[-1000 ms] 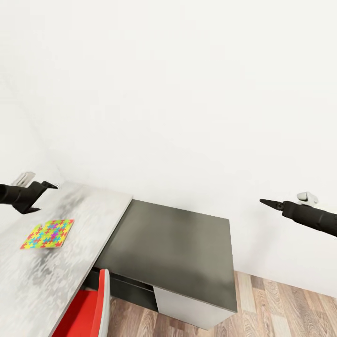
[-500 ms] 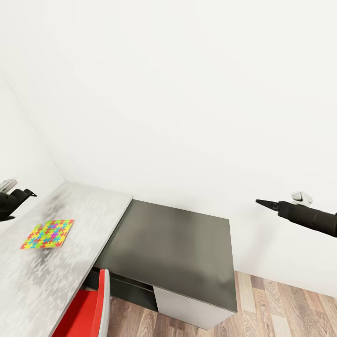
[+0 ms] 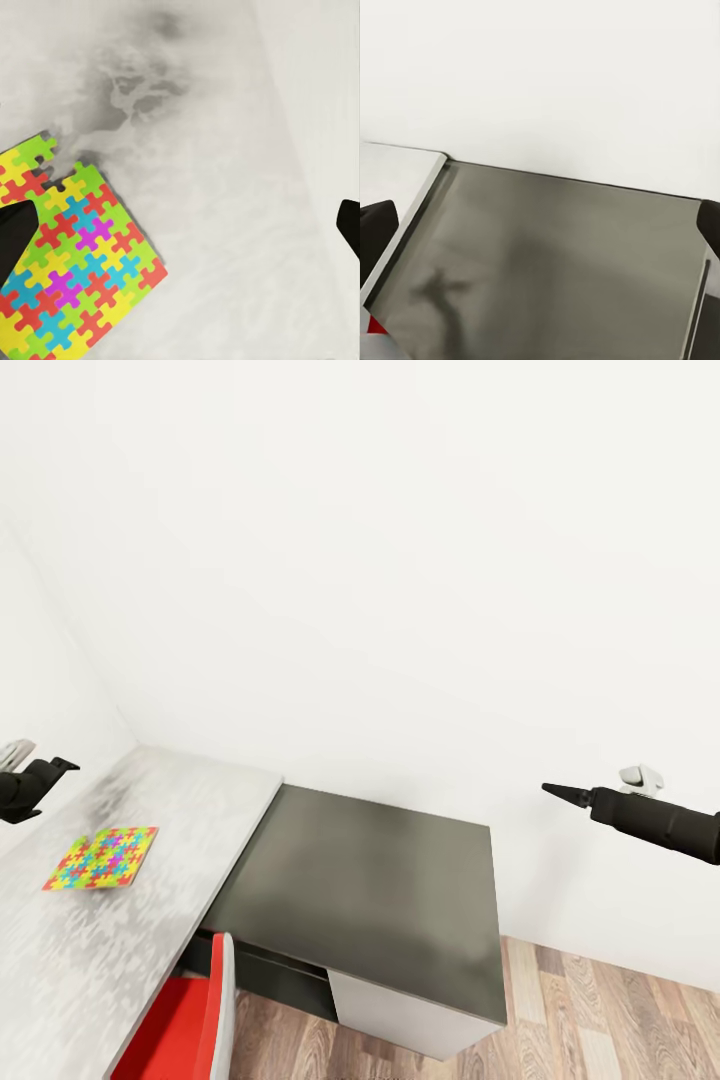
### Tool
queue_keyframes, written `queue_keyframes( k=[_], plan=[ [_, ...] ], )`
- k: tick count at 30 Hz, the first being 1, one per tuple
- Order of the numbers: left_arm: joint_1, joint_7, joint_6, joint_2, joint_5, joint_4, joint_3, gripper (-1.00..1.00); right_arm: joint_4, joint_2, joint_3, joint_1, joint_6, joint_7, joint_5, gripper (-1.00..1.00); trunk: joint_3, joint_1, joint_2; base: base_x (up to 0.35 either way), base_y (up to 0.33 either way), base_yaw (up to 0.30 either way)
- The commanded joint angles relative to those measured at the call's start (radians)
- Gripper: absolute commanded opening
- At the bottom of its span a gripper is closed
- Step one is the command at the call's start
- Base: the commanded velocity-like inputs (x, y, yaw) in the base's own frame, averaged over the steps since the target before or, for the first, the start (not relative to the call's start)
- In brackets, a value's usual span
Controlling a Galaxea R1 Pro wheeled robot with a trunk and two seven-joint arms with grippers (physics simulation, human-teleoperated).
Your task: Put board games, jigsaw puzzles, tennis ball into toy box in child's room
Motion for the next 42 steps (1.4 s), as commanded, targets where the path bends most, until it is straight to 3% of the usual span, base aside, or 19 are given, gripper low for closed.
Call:
queue_keyframes(
  k=[1, 4, 9, 10, 17, 22, 26, 27, 30, 42],
  plan=[
    [-0.001, 0.009, 0.003, 0.000, 0.010, -0.001, 0.002, 1.00, 0.000, 0.000, -0.001, -0.001, 0.004, 0.010, 0.009, 1.00, -0.003, 0.001, -0.002, 0.000, 0.000, 0.000],
    [-0.011, -0.015, -0.027, -0.005, -0.032, 0.025, 0.001, 1.00, -0.004, 0.001, 0.001, -0.001, 0.004, 0.010, 0.009, 1.00, -0.008, 0.001, -0.002, 0.000, 0.000, 0.000],
    [-0.012, -0.037, -0.081, -0.009, -0.070, 0.061, 0.000, 1.00, -0.005, 0.003, 0.017, 0.000, 0.004, 0.010, 0.010, 1.00, -0.015, 0.001, -0.002, 0.000, 0.000, 0.000],
    [-0.012, -0.037, -0.081, -0.009, -0.070, 0.061, 0.000, 1.00, -0.005, 0.003, 0.017, 0.000, 0.004, 0.010, 0.010, 1.00, -0.017, 0.001, -0.002, 0.000, 0.000, 0.000],
    [0.012, -0.084, -0.130, -0.012, -0.096, 0.089, -0.001, 1.00, -0.005, 0.023, 0.115, -0.001, 0.004, 0.005, 0.012, 1.00, -0.028, 0.001, -0.002, 0.000, 0.000, 0.000],
    [0.024, -0.095, -0.140, -0.016, -0.101, 0.094, -0.001, 1.00, -0.005, 0.028, 0.139, -0.003, 0.004, 0.003, 0.012, 1.00, -0.036, 0.001, -0.002, 0.000, 0.000, 0.000],
    [0.031, -0.100, -0.145, -0.018, -0.118, 0.096, -0.002, 1.00, -0.002, 0.031, 0.149, -0.010, 0.004, 0.003, 0.011, 1.00, -0.043, 0.001, -0.002, 0.000, 0.000, 0.000],
    [0.033, -0.102, -0.146, -0.024, -0.150, 0.097, -0.001, 1.00, -0.001, 0.037, 0.153, -0.013, 0.004, 0.004, 0.011, 1.00, -0.044, 0.001, -0.002, 0.000, 0.000, 0.000],
    [0.034, -0.103, -0.147, -0.030, -0.168, 0.097, -0.001, 1.00, 0.000, 0.045, 0.155, -0.014, 0.004, 0.004, 0.011, 1.00, -0.049, 0.001, -0.002, 0.000, 0.000, 0.000],
    [0.036, -0.105, -0.147, -0.042, -0.198, 0.097, -0.001, 1.00, -0.004, 0.063, 0.157, -0.009, 0.004, 0.005, 0.010, 1.00, -0.069, 0.001, -0.002, 0.000, 0.000, 0.000]
  ],
)
